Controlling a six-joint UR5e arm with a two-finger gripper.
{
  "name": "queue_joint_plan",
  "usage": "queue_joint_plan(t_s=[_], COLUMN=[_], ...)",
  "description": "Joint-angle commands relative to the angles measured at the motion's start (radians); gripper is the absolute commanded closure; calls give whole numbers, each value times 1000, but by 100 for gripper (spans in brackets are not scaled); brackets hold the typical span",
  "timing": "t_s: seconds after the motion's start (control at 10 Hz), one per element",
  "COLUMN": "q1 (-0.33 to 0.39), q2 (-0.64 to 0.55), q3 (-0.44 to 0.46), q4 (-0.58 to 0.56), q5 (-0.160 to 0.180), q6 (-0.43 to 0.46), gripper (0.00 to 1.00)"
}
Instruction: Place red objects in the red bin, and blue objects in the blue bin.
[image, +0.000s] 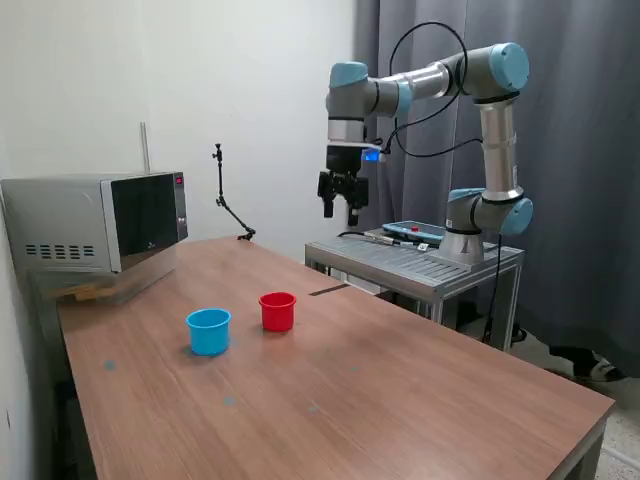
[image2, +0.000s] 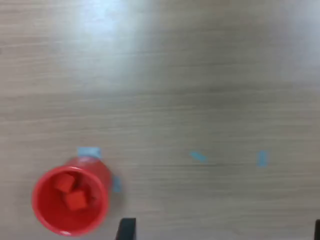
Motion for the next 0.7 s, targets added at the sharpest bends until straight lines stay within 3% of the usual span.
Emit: queue_joint_plan(t_s=[0.0,0.3,0.5,0.6], q1=[0,-9,-6,-2], q2=[-127,-240,-276,-299], q3=[-4,-7,10,19], q4=[150,211,365,380], q5=[68,66,66,65], q6=[-136,-155,-152,-152], gripper=[0,0,0,0])
